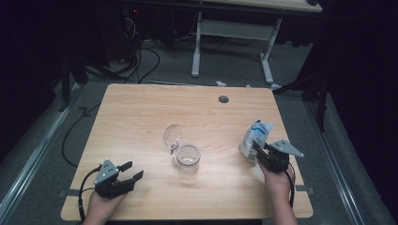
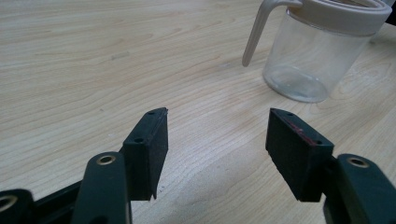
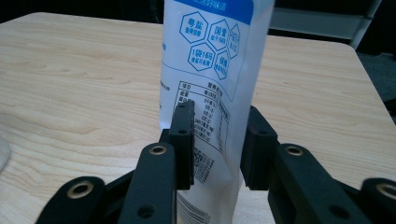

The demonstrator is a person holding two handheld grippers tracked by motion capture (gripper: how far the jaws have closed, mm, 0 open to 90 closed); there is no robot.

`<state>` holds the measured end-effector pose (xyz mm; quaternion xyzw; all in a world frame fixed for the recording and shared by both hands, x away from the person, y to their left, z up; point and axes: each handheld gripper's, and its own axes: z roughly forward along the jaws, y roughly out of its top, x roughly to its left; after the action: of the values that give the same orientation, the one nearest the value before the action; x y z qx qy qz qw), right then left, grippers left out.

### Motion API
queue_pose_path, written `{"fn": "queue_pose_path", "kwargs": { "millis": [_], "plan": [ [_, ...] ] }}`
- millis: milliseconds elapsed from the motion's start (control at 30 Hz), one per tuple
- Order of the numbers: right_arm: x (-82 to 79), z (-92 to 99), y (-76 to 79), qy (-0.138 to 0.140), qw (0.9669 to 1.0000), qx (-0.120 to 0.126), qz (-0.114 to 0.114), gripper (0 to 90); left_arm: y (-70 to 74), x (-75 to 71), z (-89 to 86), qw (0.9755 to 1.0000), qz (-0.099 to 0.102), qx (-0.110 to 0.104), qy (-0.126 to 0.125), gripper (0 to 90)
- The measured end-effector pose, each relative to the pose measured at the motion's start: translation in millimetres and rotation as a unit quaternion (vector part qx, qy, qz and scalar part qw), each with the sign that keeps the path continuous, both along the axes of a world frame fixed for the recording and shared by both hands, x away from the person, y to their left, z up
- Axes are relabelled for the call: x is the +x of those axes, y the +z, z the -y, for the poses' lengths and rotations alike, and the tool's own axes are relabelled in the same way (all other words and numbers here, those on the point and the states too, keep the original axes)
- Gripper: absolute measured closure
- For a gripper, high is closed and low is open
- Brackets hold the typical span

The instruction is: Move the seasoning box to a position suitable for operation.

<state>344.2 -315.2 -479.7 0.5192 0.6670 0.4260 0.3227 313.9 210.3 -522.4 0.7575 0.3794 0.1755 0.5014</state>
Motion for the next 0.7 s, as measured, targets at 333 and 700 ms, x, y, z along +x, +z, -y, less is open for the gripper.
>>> {"fn": "queue_pose_path", "kwargs": {
  "millis": [333,700],
  "plan": [
    [-0.1,1.5,-3.5,0.007,0.9999,0.009,0.003,71.2,-0.1,-0.1,-0.4,1.0,-0.001,0.0,0.001,39.5],
    [-1.2,-2.1,3.4,0.023,0.9997,-0.006,-0.005,89.7,-1.9,0.5,2.6,1.0,-0.003,0.003,-0.004,39.5]
  ]
}}
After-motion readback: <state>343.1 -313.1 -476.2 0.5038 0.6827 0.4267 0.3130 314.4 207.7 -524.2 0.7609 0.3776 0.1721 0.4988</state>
